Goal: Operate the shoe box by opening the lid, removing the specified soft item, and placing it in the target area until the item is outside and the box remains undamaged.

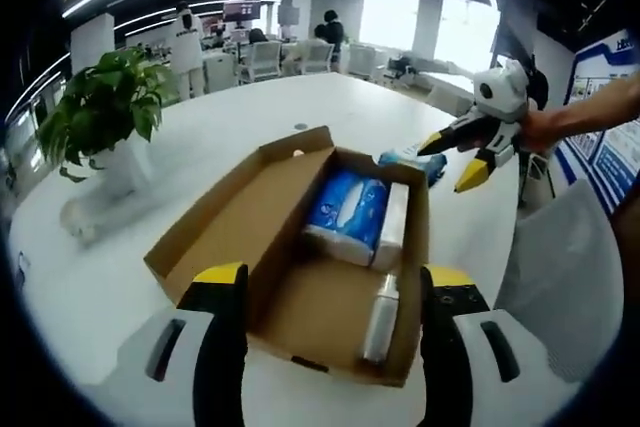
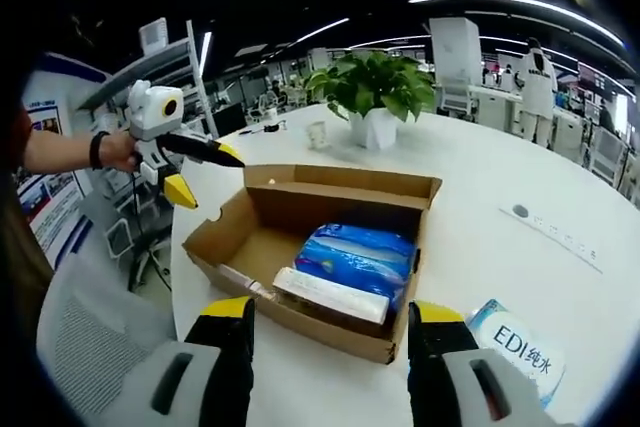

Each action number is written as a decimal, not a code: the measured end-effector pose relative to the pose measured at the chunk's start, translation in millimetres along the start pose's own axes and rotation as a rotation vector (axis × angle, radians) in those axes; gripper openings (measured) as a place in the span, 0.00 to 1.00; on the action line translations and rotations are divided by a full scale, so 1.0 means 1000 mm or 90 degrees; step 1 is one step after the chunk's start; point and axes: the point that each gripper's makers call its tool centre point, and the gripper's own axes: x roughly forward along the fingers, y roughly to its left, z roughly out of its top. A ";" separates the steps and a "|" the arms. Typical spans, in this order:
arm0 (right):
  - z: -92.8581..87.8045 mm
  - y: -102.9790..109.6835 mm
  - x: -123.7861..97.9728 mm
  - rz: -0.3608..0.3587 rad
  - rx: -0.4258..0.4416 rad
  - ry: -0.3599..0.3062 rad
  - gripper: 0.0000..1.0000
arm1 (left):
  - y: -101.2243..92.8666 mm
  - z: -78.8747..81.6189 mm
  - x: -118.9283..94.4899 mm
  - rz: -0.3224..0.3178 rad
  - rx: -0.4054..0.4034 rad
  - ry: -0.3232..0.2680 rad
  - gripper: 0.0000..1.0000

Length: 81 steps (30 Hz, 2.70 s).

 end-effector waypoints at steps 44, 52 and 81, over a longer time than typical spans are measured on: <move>0.006 0.016 0.018 0.032 -0.026 0.022 0.60 | -0.014 -0.031 -0.033 0.014 -0.044 -0.037 0.73; 0.021 0.013 0.033 0.048 -0.044 0.035 0.60 | -0.017 -0.034 -0.035 0.006 -0.050 -0.042 0.73; 0.035 -0.027 0.095 0.069 -0.142 0.154 0.59 | -0.015 -0.016 -0.044 -0.004 -0.057 -0.085 0.74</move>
